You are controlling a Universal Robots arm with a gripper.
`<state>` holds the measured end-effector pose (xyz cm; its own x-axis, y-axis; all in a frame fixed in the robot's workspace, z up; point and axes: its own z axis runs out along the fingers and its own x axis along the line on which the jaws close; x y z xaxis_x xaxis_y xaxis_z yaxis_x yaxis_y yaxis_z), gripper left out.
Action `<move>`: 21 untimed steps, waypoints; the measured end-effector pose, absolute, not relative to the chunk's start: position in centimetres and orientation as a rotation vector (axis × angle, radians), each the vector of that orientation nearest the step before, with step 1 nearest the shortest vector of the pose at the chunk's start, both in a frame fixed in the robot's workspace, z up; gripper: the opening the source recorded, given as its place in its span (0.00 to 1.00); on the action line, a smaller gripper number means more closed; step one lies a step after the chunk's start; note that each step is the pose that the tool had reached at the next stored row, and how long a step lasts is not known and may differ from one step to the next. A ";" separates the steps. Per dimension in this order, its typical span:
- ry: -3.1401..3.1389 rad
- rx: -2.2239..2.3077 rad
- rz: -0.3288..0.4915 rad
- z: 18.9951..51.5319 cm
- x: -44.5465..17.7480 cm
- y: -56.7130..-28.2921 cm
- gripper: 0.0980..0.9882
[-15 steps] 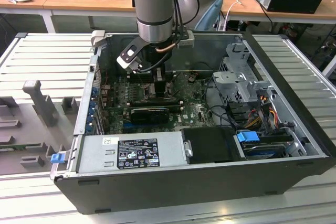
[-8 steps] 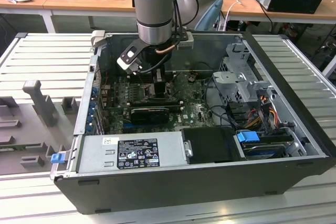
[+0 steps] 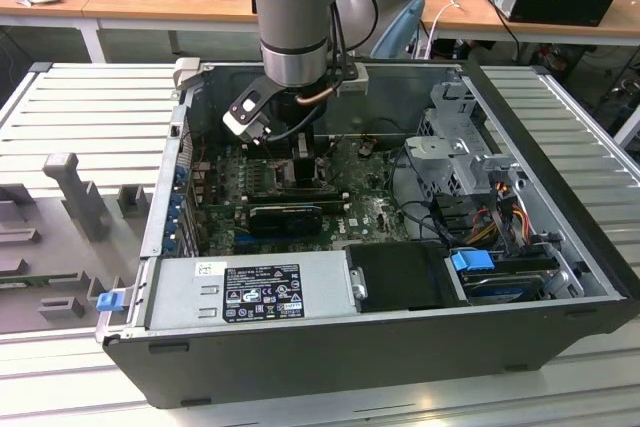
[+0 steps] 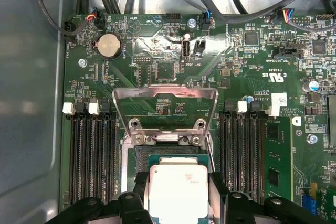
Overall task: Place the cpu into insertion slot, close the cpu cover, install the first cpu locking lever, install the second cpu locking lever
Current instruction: 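Place the cpu into insertion slot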
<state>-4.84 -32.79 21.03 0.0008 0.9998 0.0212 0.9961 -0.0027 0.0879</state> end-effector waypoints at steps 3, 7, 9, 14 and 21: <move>2.185 2.188 0.120 21.0 -4.8 -32.8 0.50; 2.189 2.184 0.120 20.4 -4.8 -32.6 0.50; 2.188 2.185 0.120 20.2 -4.8 -32.3 0.50; 2.186 2.187 0.120 20.0 -4.8 -32.0 0.50; 2.176 2.196 0.118 19.8 -4.8 -31.7 0.50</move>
